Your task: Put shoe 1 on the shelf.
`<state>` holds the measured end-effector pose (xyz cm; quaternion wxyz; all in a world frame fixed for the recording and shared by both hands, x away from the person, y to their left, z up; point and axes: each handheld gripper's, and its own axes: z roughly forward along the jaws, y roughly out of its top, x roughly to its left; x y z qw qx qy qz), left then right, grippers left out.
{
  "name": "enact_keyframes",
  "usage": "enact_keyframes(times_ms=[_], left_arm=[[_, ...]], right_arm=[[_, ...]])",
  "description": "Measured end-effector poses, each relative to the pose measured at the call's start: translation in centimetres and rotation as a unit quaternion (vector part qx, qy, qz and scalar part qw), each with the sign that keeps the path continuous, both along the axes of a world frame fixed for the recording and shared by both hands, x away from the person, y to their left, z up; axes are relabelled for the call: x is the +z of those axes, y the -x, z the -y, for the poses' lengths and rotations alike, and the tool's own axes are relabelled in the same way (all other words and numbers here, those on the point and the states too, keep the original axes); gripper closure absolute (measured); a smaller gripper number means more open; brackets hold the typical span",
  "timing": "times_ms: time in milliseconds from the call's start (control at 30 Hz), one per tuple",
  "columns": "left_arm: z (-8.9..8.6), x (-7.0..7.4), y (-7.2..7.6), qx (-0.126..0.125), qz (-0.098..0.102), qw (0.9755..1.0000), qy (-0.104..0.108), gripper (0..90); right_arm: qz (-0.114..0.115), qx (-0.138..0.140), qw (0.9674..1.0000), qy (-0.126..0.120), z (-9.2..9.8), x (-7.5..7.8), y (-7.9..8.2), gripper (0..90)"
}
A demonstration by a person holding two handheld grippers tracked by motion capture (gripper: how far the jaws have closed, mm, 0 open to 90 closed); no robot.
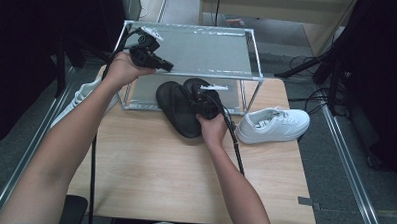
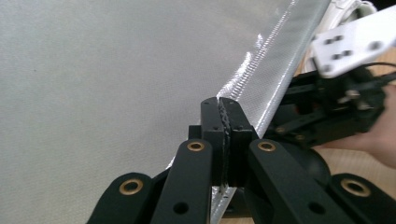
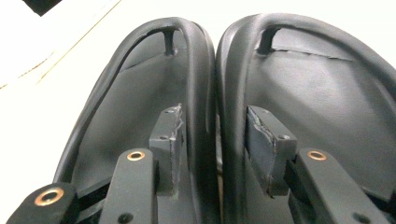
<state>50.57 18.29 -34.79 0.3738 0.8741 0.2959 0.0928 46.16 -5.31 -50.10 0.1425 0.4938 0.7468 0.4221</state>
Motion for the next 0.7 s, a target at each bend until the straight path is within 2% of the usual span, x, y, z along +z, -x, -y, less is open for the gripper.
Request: enact_keyframes(times_ms=[167, 333, 433, 500, 700], left_arm=[[0.0, -0.1, -0.1, 0.002, 0.001, 1.0, 0.002, 90.0], [-0.1, -0.2, -0.2, 0.006, 0.003, 1.0, 0.003, 90.0], [-0.2, -0.3, -0.3, 0.009, -0.001, 0.9999, 0.008, 90.0], [-0.3, -0.3, -0.4, 0.01, -0.005, 0.9999, 0.012, 90.0], [-0.4, -0.4, -0.4, 0.009, -0.006, 0.9998, 0.017, 90.0]], right_arm=[[0.019, 0.002, 0.9998, 0.004, 1.2, 0.7, 2.0, 66.1], [0.032, 0.023, 0.9992, 0.008, 2.3, 1.7, 3.7, 76.7], [0.029, 0.046, 0.9985, 0.01, 2.9, 2.1, 4.8, 84.8], [0.019, 0.063, 0.9978, -0.003, 3.4, 2.0, 5.5, 90.0], [0.011, 0.089, 0.996, 0.001, 4.5, 1.2, 7.3, 90.0]])
